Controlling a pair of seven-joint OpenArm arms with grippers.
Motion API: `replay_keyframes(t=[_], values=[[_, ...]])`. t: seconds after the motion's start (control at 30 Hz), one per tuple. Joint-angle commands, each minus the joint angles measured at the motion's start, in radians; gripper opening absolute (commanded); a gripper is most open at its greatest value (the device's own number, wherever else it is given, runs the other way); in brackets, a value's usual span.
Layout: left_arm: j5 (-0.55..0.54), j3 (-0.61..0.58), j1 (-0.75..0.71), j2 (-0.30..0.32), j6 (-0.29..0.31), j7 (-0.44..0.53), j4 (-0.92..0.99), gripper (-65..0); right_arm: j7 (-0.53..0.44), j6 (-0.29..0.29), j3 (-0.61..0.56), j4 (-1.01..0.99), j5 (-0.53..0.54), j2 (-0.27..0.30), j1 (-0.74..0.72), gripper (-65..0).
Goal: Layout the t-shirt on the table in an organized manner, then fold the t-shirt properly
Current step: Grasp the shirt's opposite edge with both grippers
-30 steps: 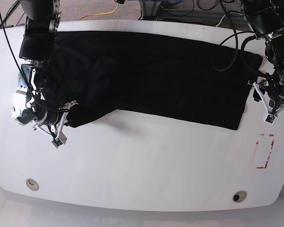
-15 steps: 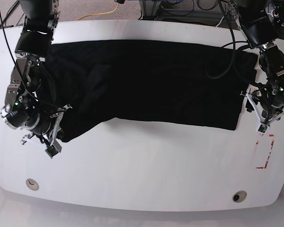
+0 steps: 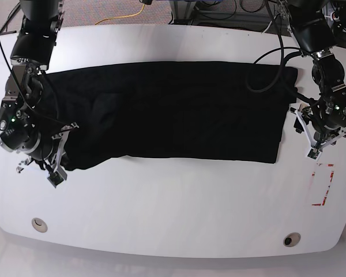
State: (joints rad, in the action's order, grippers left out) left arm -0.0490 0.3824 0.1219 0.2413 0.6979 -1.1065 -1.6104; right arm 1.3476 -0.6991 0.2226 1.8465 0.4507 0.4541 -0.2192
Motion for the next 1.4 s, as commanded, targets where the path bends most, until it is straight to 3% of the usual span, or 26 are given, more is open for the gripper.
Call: replay_keyframes(t=[0.0,0.33,0.57,0.83,1.13,1.37], values=[[-0.005,0.002,0.023,0.014,0.0,0.015,-0.015,-33.2,-0.001,0.001,0.004,0.02,0.006,0.012,0.024,-65.0],[-0.005,0.005,0.035,0.014,0.0,0.095,0.014,-33.2,-0.001,0.001,0.007,0.02,0.004,-0.022,0.042,-65.0],[-0.009,0.01,0.1,-0.01,0.0,0.179,0.169,-32.6,-0.001,0.001,0.004,0.018,0.003,-0.024,0.04,-65.0],[-0.009,0.054,0.177,-0.056,0.0,0.222,0.287,-13.5,-0.001,0.001,0.002,0.017,0.006,-0.025,0.042,-65.0],[-0.009,0.054,0.246,-0.093,0.0,0.23,0.381,-12.8,-0.001,0.001,0.002,0.02,0.007,-0.025,0.042,-65.0],[-0.009,0.054,0.299,-0.112,0.0,0.303,0.506,-12.8,-0.001,0.001,0.002,0.02,0.007,-0.025,0.042,-65.0]])
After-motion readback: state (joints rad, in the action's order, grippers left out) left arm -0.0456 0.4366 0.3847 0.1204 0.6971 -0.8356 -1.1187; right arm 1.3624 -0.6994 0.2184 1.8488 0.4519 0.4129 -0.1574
